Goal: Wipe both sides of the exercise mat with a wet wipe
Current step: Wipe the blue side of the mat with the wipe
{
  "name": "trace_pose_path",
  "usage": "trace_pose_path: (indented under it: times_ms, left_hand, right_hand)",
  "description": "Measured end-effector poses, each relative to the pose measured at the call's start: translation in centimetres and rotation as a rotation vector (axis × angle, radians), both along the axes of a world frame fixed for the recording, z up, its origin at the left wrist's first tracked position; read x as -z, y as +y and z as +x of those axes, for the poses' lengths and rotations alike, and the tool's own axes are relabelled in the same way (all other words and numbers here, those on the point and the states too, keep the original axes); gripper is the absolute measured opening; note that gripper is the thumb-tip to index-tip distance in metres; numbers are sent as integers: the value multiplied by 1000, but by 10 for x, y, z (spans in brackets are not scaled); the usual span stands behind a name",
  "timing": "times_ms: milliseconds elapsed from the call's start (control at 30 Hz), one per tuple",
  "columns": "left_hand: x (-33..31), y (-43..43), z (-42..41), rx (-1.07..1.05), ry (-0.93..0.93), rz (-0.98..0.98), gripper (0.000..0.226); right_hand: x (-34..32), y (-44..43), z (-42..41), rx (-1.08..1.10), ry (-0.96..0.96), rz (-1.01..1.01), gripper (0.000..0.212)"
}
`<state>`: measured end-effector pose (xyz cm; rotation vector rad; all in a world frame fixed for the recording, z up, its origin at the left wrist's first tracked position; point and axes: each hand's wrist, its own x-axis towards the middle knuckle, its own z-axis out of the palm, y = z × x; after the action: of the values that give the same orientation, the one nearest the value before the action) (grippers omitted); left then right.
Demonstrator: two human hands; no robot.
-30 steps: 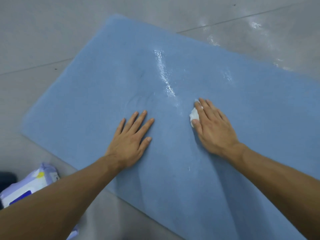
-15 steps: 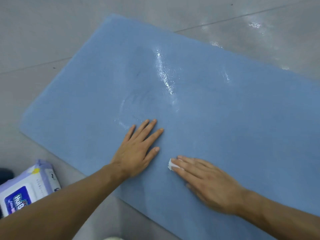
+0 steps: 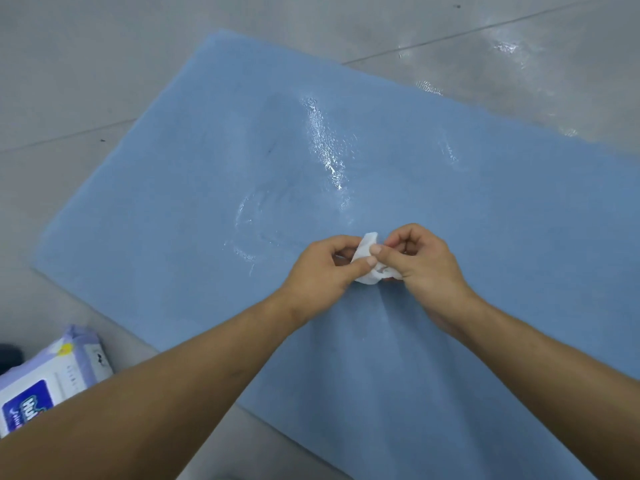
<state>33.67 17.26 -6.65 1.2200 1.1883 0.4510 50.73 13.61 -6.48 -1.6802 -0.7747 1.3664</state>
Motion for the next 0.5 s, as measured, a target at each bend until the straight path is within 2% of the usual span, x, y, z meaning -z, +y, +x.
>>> trace_pose_path:
  times_ms: [100, 267, 333, 433, 500]
  left_hand:
    - [-1, 2, -1, -68, 28, -56, 11]
    - [0, 22, -4, -374, -35, -115, 8]
    - [-3, 37, -7, -482, -17, -62, 8]
    - [-7, 63, -23, -634, 33, 46, 14]
    - [-3, 82, -38, -603, 186, 146, 18]
  right_hand:
    - [4, 3, 4, -39, 18, -34, 15]
    - [5, 1, 7, -173, 87, -140, 12]
    - [6, 2, 9, -111, -6, -126, 2]
    - [15, 11, 26, 8, -311, -9, 19]
    - [17, 17, 45, 23, -518, 80, 19]
